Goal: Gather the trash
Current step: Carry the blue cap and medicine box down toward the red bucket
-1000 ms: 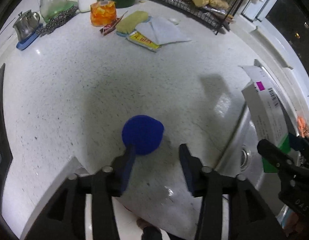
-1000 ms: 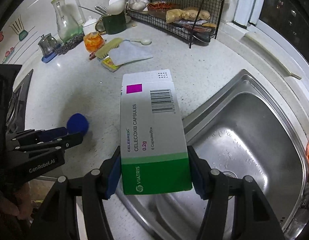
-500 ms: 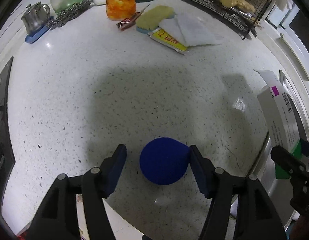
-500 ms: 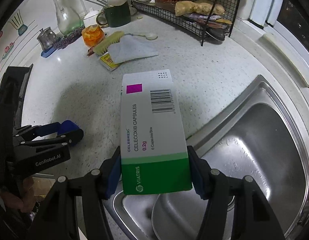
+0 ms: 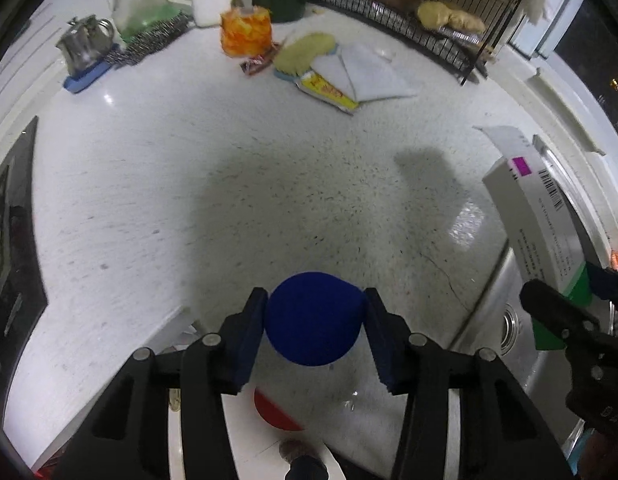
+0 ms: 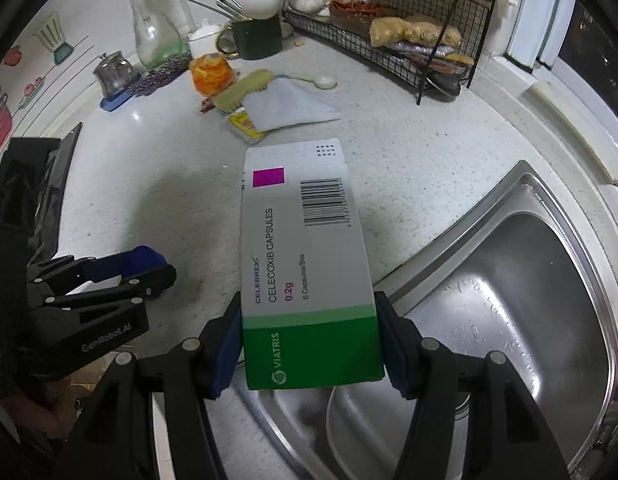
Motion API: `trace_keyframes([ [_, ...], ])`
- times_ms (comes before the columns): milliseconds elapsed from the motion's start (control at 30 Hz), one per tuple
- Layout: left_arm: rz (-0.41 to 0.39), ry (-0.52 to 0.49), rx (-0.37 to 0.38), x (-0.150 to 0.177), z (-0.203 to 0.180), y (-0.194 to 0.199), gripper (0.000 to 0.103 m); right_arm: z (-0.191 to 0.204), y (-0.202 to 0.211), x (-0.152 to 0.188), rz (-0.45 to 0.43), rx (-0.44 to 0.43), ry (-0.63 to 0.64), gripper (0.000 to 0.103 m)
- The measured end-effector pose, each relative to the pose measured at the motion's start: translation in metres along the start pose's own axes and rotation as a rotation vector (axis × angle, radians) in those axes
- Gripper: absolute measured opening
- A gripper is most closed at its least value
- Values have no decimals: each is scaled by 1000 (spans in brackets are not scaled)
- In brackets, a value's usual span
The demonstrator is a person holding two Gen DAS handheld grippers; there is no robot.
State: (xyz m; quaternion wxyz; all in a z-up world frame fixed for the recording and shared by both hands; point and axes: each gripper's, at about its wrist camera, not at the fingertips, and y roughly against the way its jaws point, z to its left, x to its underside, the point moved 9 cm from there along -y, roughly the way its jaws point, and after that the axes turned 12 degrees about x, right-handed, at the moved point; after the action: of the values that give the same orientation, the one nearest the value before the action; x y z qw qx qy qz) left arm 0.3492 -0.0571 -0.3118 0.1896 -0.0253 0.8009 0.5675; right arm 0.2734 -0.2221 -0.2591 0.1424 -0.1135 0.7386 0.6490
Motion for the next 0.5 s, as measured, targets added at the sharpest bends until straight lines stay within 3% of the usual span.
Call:
trace_keyframes([
  [133, -39, 17, 29, 17, 5, 34, 46, 10, 22, 8, -35, -3, 4, 58],
  [500, -143, 1, -3, 88, 27, 119, 46, 57, 93, 59, -127, -29, 17, 58],
])
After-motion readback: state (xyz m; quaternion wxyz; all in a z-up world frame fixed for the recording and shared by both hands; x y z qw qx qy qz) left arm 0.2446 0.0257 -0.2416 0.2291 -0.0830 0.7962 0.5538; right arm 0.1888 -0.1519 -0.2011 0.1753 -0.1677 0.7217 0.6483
